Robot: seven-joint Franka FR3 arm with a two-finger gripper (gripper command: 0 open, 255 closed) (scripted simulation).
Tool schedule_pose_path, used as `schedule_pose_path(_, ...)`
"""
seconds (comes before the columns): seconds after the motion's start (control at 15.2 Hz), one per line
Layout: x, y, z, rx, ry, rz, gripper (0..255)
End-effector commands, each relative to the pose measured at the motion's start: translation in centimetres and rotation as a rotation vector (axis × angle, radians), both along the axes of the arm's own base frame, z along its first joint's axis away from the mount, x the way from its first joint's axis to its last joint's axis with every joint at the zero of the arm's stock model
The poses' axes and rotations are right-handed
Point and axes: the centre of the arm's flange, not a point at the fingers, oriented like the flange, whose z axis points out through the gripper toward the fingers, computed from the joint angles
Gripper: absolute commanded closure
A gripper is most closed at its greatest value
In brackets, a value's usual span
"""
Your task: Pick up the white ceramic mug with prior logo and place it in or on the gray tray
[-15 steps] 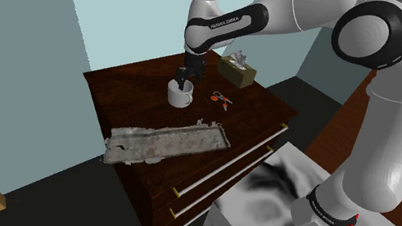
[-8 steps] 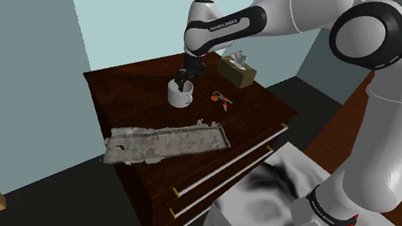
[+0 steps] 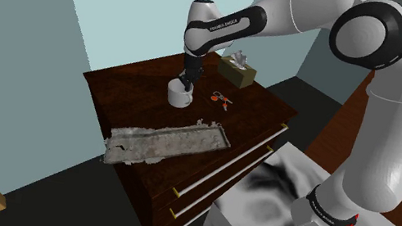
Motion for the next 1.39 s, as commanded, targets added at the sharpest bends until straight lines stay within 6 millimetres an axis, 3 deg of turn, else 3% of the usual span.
schedule_pose_path(0.0,0.0,0.0,0.0,0.0,0.0,0.0,255)
schedule_pose_path(0.13,0.0,0.0,0.0,0.0,0.0,0.0,255)
schedule_pose_path(1.32,0.0,0.0,9.5,0.0,0.0,0.0,255)
